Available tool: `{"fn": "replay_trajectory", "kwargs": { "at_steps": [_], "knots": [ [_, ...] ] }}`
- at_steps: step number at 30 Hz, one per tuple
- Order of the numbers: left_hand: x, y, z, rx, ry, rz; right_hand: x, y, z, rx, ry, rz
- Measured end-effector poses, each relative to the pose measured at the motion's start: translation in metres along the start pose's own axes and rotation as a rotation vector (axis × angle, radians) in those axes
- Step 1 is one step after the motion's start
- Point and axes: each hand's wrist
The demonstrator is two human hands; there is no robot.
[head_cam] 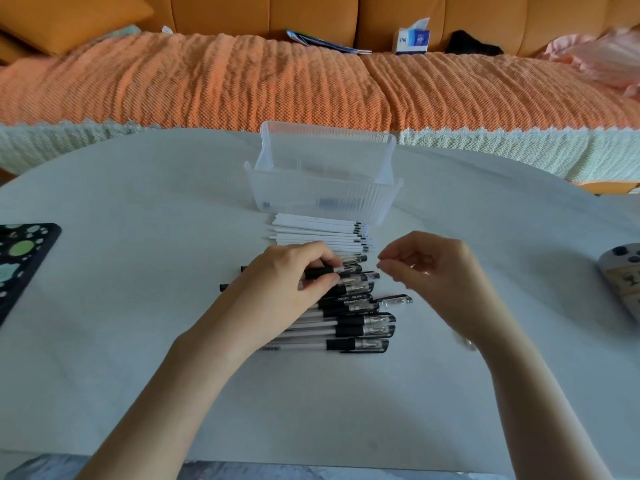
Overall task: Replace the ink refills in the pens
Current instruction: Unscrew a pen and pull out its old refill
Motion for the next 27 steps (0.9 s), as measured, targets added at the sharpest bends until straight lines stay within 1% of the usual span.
{"fn": "replay_trajectory", "kwargs": {
  "at_steps": [2, 3, 6, 13, 22, 24, 27],
  "knots": [
    [-0.001, 0.0, 0.0, 0.005, -0.009, -0.001, -0.006, 0.001, 0.001, -0.026, -0.011, -0.188],
    [-0.001, 0.0, -0.001, 0.008, -0.013, 0.001, -0.008, 0.0, 0.001, -0.053, -0.015, -0.246],
    [-0.001, 0.0, -0.001, 0.016, -0.022, 0.006, -0.01, -0.004, 0.003, -0.108, -0.022, -0.318],
    [0.001, -0.001, -0.001, 0.028, -0.052, 0.021, -0.006, -0.01, 0.002, -0.138, -0.006, -0.286],
    [0.001, -0.004, -0.003, 0.035, -0.07, 0.039, -0.009, -0.02, 0.003, -0.182, -0.021, -0.329],
    [0.001, -0.004, -0.003, 0.03, -0.066, 0.046, -0.011, -0.022, 0.004, -0.171, -0.029, -0.277],
    [0.002, -0.004, -0.003, 0.017, -0.054, 0.071, -0.011, -0.025, 0.005, -0.133, -0.013, -0.121]
  ]
}}
Point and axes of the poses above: each hand's wrist, its own z-axis away from the middle knuckle, its own y-axis out of the back of the hand, x = y × z, and after that the axes turned 3 degrees about x, right-handed
